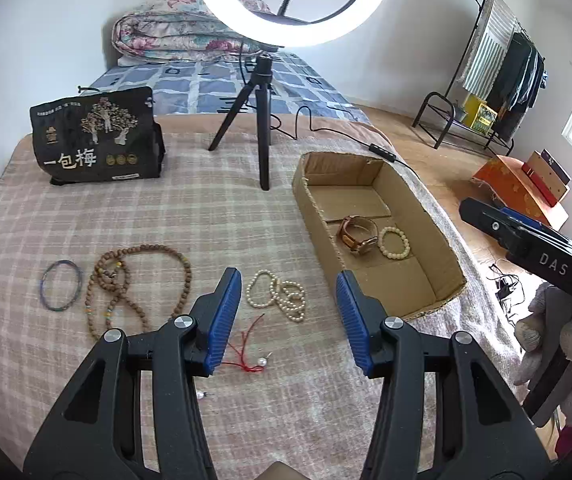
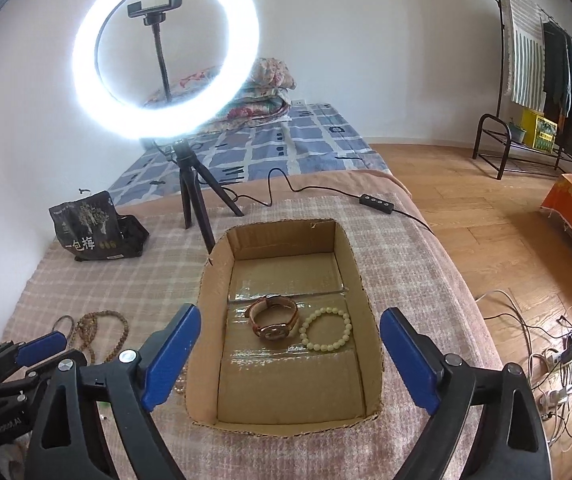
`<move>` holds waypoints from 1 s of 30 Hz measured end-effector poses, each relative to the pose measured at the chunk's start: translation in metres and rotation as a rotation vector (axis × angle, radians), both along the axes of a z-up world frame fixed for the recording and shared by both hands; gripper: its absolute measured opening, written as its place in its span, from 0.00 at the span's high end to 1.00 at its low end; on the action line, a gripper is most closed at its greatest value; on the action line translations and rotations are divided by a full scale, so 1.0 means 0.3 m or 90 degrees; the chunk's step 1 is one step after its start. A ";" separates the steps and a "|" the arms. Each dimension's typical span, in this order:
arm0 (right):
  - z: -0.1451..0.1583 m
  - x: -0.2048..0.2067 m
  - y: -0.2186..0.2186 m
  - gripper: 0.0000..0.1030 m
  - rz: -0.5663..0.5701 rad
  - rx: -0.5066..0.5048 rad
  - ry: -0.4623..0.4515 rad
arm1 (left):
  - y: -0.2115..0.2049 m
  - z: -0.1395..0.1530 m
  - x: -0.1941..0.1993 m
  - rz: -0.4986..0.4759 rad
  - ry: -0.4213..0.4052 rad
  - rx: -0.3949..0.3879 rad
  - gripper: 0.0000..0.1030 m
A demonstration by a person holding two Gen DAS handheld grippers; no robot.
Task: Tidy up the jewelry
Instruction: 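Lift both open tools out of the cardboard box, then grasp the wooden bead necklace with the left tool while the right tool grasps the green jade pendant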
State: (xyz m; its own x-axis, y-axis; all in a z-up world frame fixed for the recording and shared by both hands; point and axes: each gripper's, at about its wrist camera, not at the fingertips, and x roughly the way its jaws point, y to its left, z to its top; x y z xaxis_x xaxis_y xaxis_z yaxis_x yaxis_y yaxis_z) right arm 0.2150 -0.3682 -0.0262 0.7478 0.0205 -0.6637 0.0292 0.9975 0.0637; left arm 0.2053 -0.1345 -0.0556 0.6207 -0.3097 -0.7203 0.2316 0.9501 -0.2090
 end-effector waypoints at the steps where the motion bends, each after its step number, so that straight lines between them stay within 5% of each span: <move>1: 0.004 -0.005 0.013 0.10 0.003 -0.004 -0.002 | 0.026 0.003 -0.002 0.006 -0.001 0.001 0.51; 10: -0.004 -0.064 0.133 0.10 0.036 -0.009 -0.002 | 0.307 -0.010 -0.009 0.100 -0.007 0.019 0.51; 20: -0.172 -0.105 0.319 0.10 0.127 0.028 0.082 | 0.489 -0.104 0.030 0.142 0.045 0.009 0.51; 25: -0.282 -0.131 0.432 0.10 0.185 -0.011 0.118 | 0.502 -0.157 0.045 0.135 0.075 0.003 0.51; 30: -0.372 -0.126 0.487 0.25 0.217 -0.042 0.151 | 0.516 -0.206 0.064 0.139 0.112 -0.016 0.51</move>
State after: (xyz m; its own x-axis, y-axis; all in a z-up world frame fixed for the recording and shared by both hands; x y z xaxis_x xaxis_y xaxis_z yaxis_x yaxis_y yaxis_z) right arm 0.1773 -0.2220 -0.1379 0.5317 0.1921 -0.8248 -0.2977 0.9542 0.0304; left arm 0.2246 0.0202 -0.1174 0.5405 -0.2016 -0.8168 -0.0205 0.9674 -0.2523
